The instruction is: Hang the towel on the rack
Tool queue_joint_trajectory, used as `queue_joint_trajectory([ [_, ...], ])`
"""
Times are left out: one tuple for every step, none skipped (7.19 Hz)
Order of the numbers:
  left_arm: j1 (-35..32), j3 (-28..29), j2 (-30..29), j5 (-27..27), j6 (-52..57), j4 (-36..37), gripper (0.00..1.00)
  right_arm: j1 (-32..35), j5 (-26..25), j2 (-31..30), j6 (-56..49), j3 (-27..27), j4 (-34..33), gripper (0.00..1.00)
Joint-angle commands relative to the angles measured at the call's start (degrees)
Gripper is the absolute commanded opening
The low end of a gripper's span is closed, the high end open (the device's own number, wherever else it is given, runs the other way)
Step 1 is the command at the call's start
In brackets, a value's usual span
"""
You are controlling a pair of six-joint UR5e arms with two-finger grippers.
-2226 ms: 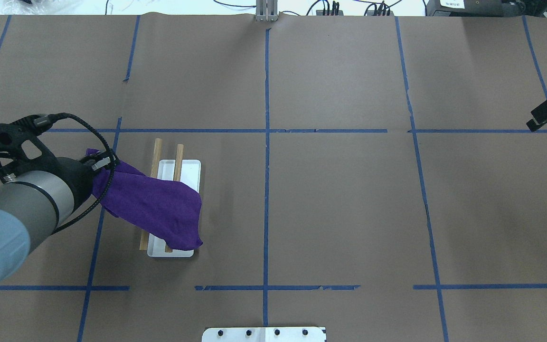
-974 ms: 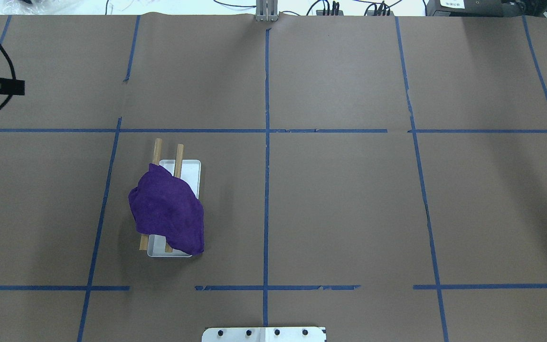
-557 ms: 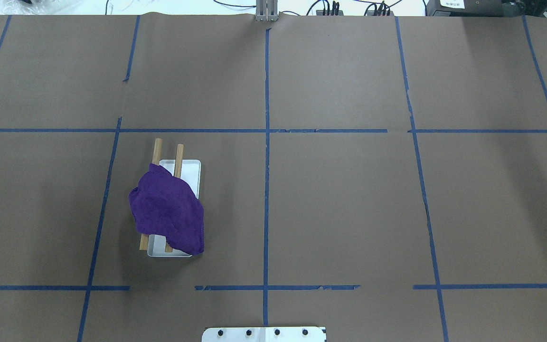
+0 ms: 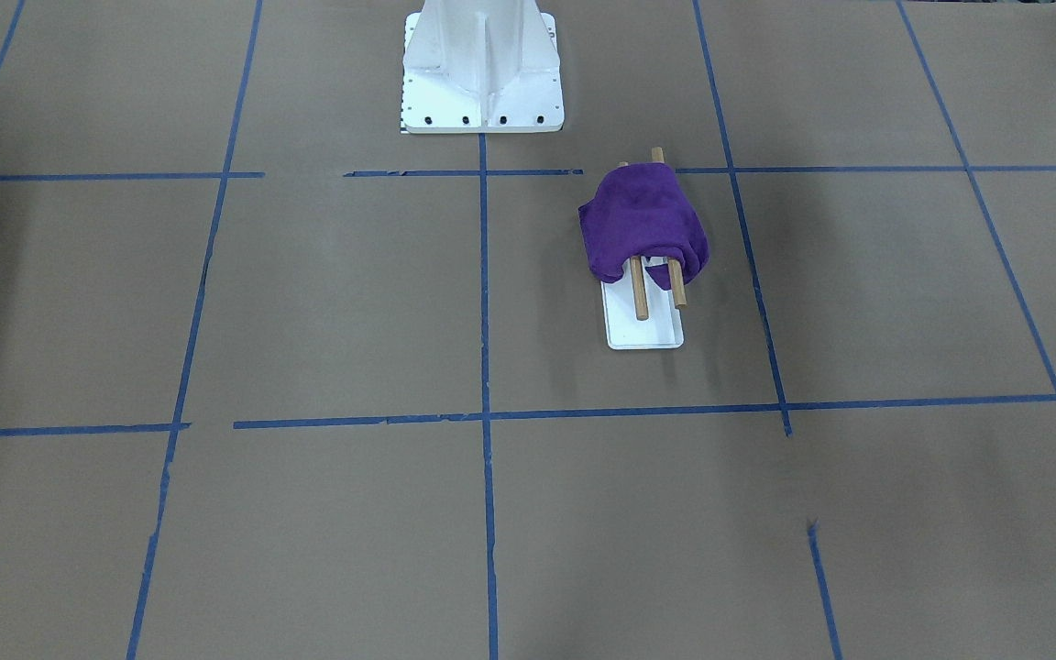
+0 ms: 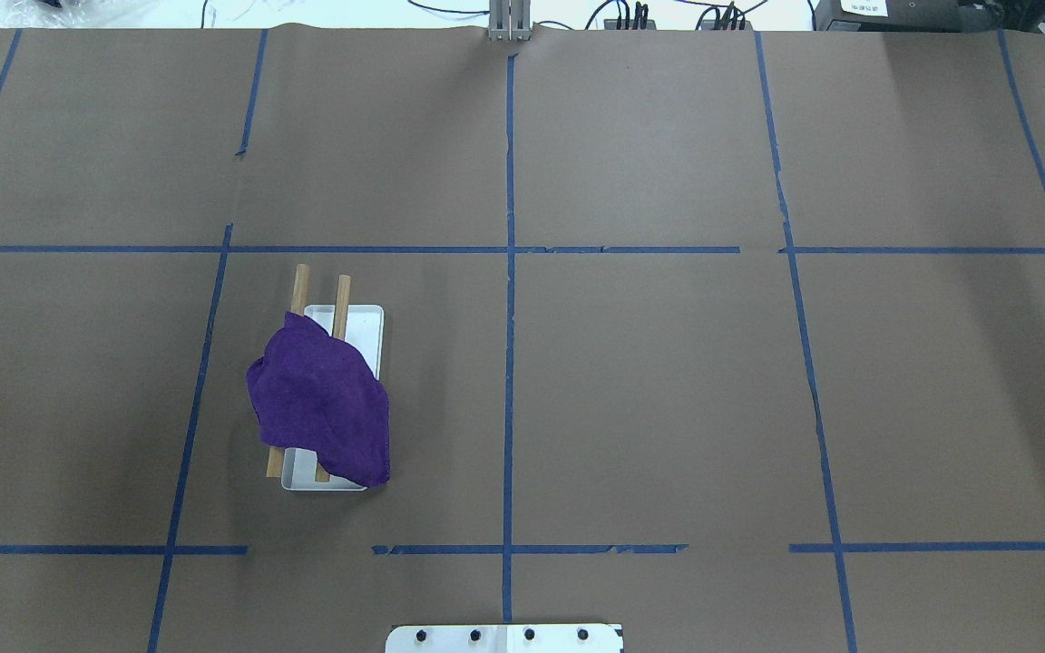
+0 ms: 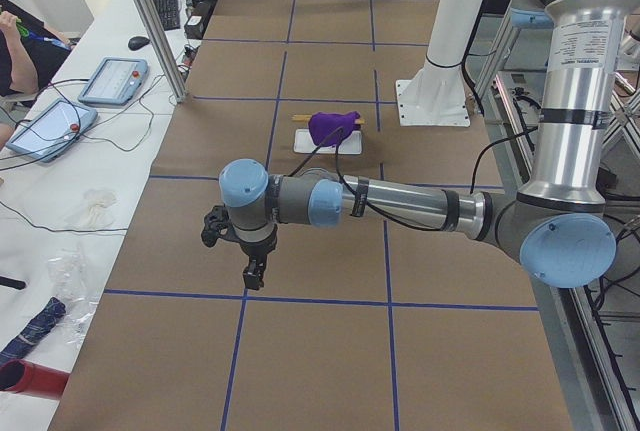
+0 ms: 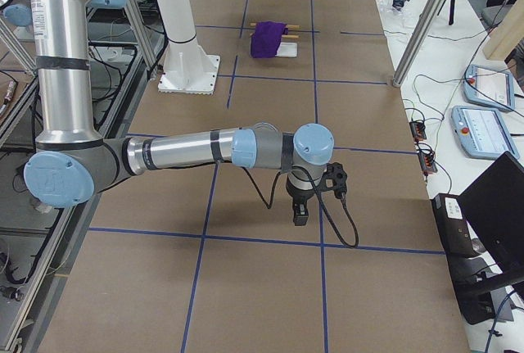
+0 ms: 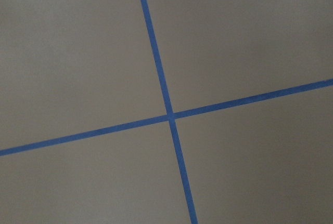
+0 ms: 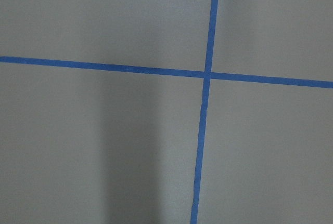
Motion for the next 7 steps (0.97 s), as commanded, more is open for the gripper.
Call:
queue_joint_trajectory([
  [-0.5,1.14,0.11,-1.06,0.19,0.94,1.0,0.99,0.61,-0.01,-0.01,-2.0,0.01,1.0],
  [-0.5,1.14,0.11,-1.05,0.19,0.94,1.0,1.08,1.31,-0.1,-0.27,-2.79,0.19,1.0],
  [-0.5,1.23,0.11,-0.88,0.19,0.76,1.0,1.08,1.32,-0.36,-0.19,-4.11,2.28,1.0],
  [-0.5,1.14,0.11,-0.88,0.19,0.76,1.0,1.08,1.32,-0.36,-0.28,-5.77,4.65,1.0],
  [-0.5,1.05,0.11,-0.88,0.19,0.76,1.0,1.26,1.32,-0.36,-0.1,-6.75,6.33,1.0],
  [-0.5,1.05,0.11,-0.88,0.19,0.76,1.0,1.35,1.32,-0.36,-0.01,-6.93,6.52,1.0],
  [-0.5,1.14,0.11,-0.88,0.19,0.76,1.0,1.35,1.32,-0.36,-0.01,-6.93,6.52,1.0],
])
